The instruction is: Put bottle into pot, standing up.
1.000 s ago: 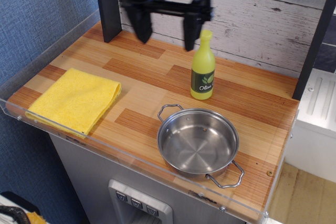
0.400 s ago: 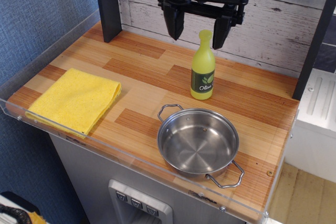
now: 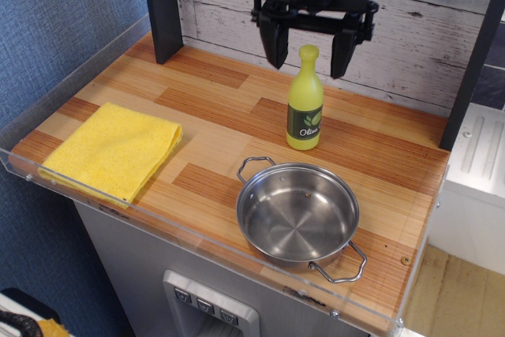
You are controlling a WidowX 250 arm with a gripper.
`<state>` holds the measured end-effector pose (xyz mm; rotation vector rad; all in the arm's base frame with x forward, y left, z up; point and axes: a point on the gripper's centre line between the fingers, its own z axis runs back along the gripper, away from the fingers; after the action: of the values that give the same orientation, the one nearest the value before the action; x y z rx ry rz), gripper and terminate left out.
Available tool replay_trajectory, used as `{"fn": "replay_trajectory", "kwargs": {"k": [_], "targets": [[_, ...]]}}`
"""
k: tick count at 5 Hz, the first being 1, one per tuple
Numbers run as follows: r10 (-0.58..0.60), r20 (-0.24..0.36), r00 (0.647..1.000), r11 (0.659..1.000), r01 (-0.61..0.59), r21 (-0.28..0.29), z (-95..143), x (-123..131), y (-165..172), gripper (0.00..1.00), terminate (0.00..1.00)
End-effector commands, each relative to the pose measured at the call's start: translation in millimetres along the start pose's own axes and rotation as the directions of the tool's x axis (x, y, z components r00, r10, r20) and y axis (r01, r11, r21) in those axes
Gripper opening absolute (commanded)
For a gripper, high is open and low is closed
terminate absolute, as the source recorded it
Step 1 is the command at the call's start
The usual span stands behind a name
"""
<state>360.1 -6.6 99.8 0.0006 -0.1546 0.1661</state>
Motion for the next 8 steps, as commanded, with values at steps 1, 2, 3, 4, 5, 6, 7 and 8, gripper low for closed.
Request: {"fn": "replay_trajectory", "kwargs": {"k": [1,2,3,4,5,6,7,8], "targets": [[0.015,0.035,0.999,1.000,-0.015,0.008,12.9,1.4,1.8,0.00,0.00],[0.016,0.027,1.000,1.000,-0.016,0.007,13.8,0.6,2.3,0.00,0.00],[0.051,0.027,0.998,0.999,-0.052,0.011,26.4,-4.0,7.3,0.00,0.00],[0.111,0.046,0.993,0.992,-0.113,0.049,45.5,-17.3,14.3,0.00,0.00],[0.145,0.059,0.988,0.987,-0.149,0.061,53.8,-33.6,19.9,0.00,0.00],[0.177,0.068,0.982,0.982,-0.181,0.061,67.6,-56.2,15.7,0.00,0.00],[0.162,0.062,0.985,0.986,-0.164,0.030,70.2,-74.8,4.8,0.00,0.00],[0.132,0.058,0.990,0.990,-0.134,0.040,71.1,-86.7,-7.1,0.00,0.00]]}}
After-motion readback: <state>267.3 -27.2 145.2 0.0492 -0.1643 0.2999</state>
